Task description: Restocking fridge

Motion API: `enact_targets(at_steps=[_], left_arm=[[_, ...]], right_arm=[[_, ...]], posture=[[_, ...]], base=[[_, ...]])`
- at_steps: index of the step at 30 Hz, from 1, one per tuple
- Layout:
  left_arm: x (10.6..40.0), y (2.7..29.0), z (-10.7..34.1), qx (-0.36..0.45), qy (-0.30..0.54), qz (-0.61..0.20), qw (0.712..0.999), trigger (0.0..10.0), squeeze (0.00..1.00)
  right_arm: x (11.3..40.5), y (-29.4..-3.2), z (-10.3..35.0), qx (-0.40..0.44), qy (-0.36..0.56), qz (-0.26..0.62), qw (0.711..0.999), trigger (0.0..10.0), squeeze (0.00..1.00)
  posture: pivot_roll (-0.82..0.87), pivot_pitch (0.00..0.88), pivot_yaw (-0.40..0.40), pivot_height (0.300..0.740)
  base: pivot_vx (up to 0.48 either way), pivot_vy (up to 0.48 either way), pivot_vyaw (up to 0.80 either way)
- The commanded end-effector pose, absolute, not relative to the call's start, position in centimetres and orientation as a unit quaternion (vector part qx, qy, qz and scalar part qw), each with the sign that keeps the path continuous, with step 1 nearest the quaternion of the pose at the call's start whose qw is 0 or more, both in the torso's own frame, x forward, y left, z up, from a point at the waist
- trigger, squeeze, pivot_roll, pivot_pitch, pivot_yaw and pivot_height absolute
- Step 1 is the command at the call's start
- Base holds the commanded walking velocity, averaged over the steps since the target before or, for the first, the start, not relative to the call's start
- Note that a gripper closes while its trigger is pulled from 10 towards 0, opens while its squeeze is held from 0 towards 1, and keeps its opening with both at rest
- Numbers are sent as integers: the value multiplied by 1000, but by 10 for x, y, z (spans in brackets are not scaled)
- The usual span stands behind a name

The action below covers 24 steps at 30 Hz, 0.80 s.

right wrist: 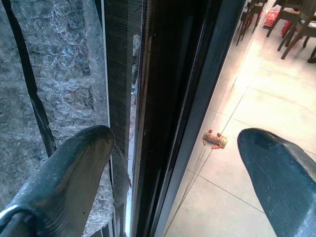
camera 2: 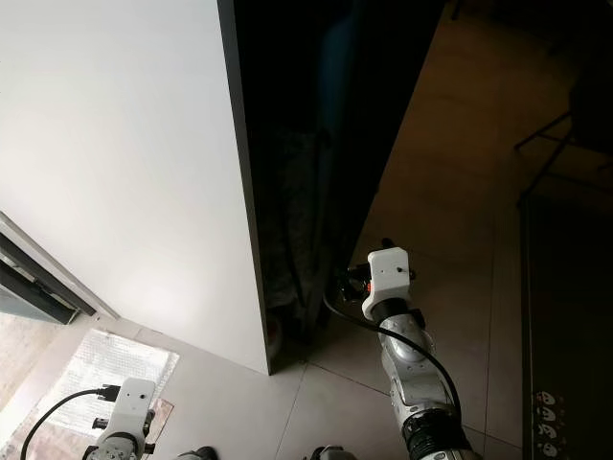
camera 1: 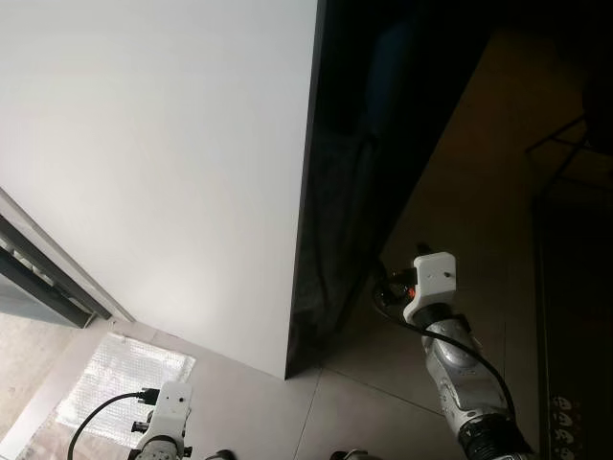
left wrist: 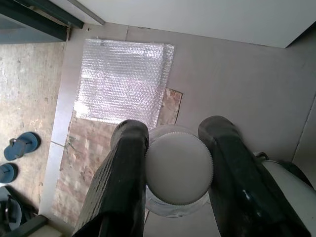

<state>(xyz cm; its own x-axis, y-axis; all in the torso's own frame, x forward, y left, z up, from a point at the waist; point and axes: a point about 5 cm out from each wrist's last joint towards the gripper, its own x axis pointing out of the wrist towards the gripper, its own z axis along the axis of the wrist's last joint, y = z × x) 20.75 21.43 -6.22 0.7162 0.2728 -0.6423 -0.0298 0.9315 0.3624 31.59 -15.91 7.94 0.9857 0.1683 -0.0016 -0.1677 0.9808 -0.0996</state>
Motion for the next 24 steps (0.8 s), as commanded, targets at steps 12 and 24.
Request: enact_targets(at_steps=[12,24], left_arm=[[199,216,-67,169,385,88,903,10000,0],[199,217,-67,168,386,89,903,10000,0]], right_arm=[[316,-141,81,-42,4,174,984,10000,0],[318,-143,81,-43,-2,167,985,10000,0]], posture=[[-108,163,-48,740],[-104,169,-47,740]], base=[[0,0,0],[0,0,0]])
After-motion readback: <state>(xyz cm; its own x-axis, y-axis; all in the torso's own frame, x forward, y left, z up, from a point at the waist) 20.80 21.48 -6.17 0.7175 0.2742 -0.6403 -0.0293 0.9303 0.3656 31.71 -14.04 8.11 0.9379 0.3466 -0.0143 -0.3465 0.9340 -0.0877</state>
